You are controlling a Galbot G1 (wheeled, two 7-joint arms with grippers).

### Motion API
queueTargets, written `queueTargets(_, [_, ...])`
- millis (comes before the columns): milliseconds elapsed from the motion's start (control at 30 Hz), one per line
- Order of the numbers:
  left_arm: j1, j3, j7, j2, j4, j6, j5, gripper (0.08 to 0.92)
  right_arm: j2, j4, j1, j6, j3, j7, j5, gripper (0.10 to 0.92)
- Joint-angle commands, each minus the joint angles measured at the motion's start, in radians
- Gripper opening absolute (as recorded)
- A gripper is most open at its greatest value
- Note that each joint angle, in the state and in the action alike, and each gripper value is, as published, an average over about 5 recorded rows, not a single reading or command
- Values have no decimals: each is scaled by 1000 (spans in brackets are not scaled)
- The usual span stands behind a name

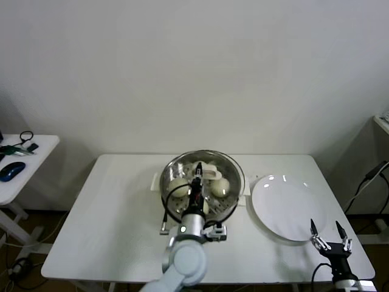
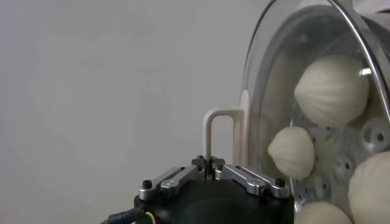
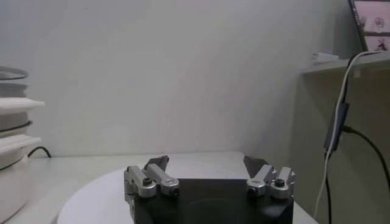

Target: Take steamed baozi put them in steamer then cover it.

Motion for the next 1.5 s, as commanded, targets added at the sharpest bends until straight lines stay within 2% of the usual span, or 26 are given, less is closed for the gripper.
queueTargets(33, [-9, 9, -4, 10, 29, 1, 7, 133, 5, -1, -5, 11, -1, -4, 1, 823])
queueTargets(533, [-17, 10, -21, 15, 45, -7, -40, 133, 12, 1, -10, 19, 7, -10, -1, 823])
queueTargets(633, [-16, 12, -29, 22, 40, -12, -61, 156, 12, 0, -9, 18, 6, -12, -2, 823])
queueTargets(767, [-22, 11, -38, 43, 5, -14, -125, 259, 7, -1, -6, 14, 5, -17, -1, 823])
queueTargets(933, [-30, 21, -36, 75, -101, 20, -208, 398, 6, 3, -5, -14, -4, -3, 5, 823])
queueTargets(1167, [44, 0, -60, 191, -237, 25, -323, 606, 7, -4, 10, -43, -32, 32, 2, 823])
queueTargets(1367, [77, -12, -112, 208, -224, -9, -423, 771, 20, 5, 17, -53, -39, 31, -11, 823])
queueTargets(1500, [84, -31, -135, 202, -230, -21, -445, 818, 16, 16, 12, -64, -37, 33, -13, 823])
